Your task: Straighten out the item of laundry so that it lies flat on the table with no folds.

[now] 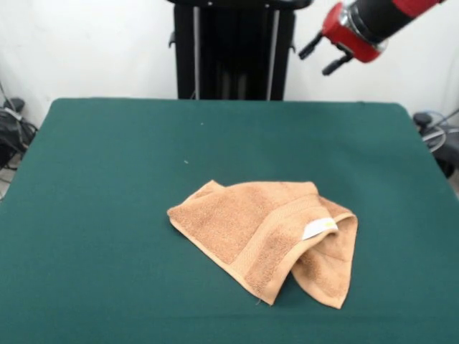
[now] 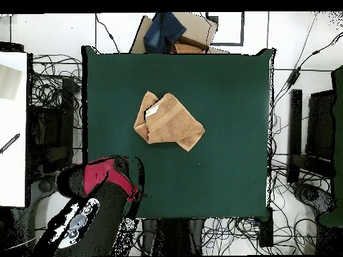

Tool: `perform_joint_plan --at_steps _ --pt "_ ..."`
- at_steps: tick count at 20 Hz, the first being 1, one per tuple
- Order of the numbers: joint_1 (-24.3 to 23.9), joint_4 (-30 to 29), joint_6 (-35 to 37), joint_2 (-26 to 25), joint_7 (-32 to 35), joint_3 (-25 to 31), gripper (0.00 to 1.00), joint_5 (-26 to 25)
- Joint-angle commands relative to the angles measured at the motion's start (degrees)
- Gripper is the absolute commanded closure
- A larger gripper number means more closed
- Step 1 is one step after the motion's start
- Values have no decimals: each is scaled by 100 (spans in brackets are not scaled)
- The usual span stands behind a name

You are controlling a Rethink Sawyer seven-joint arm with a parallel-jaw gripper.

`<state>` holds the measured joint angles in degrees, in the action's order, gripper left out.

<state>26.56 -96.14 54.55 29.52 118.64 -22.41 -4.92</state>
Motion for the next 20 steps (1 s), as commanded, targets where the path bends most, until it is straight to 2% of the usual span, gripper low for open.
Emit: perform_joint_plan --at_steps 1,8,20 --pt "13 458 418 -475 1769 51 0 356" --pt "-82 669 179 -963 1837 217 0 627" --pt "58 1283 445 -1456 1804 148 0 916"
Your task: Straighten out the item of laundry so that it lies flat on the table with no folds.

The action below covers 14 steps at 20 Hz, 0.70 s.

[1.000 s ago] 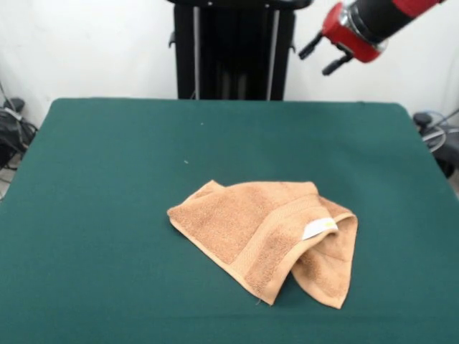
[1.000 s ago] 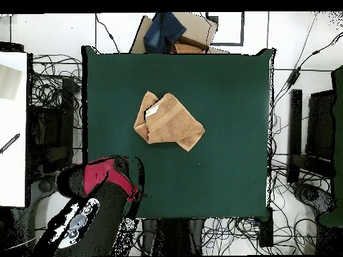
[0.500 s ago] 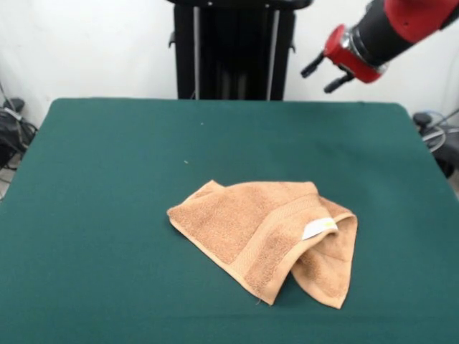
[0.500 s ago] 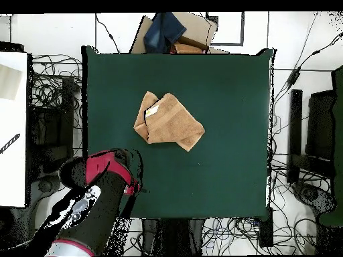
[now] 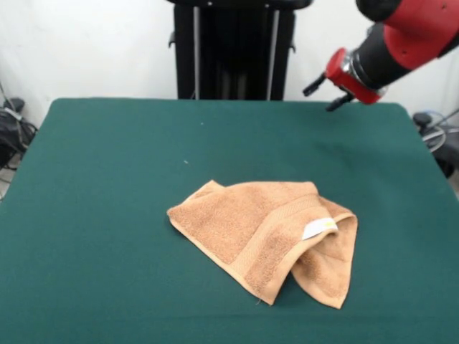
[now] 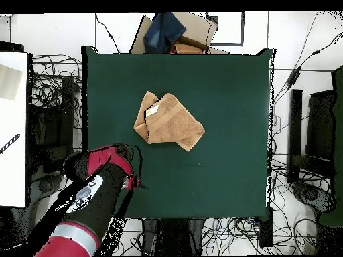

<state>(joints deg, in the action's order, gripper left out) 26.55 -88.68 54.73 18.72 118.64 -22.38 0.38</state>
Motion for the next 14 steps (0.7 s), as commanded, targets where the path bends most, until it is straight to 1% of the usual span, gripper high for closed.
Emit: perform_joint_plan --at_steps 1,8,14 --pt "54 583 423 -429 1796 145 0 406" --pt "33 621 287 -574 1829 191 0 604" --pt "39 936 397 -809 1803 176 0 687"
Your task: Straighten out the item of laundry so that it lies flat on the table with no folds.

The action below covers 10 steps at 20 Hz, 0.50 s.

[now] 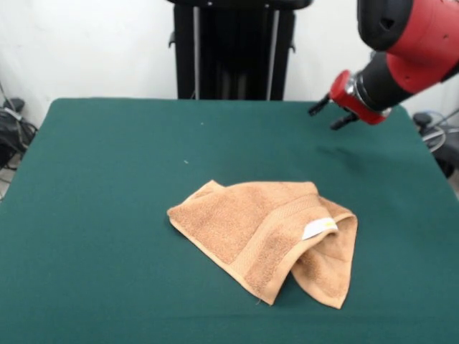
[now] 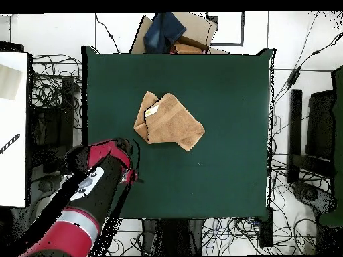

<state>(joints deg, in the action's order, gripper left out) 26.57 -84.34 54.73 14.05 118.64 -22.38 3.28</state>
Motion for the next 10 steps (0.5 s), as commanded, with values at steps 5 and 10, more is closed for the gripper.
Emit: perform_joint_plan --at_steps 5,10 --pt "46 697 626 -380 1724 120 0 395" --pt "51 766 780 -362 1693 55 0 360"
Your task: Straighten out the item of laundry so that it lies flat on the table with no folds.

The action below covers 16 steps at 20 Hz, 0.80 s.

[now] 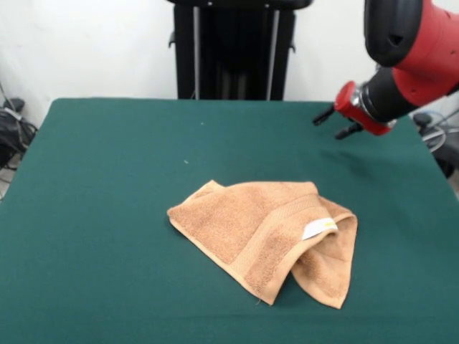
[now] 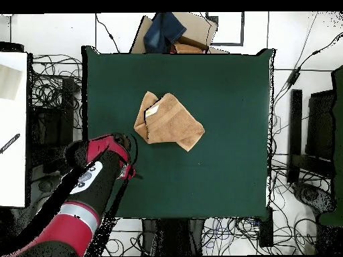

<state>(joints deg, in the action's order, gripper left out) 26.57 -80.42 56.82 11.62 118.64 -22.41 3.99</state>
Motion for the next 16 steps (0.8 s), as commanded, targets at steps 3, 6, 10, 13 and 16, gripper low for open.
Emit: perform_joint_plan --at_steps 3,6,10,13,16 --pt "23 355 593 -112 1689 53 0 284" --pt "31 263 567 -57 1701 39 0 280" --pt "-28 298 533 -96 1642 53 0 271" --pt "-66 329 501 -133 1607 74 0 268" --pt "-62 329 509 -128 1602 79 0 271"
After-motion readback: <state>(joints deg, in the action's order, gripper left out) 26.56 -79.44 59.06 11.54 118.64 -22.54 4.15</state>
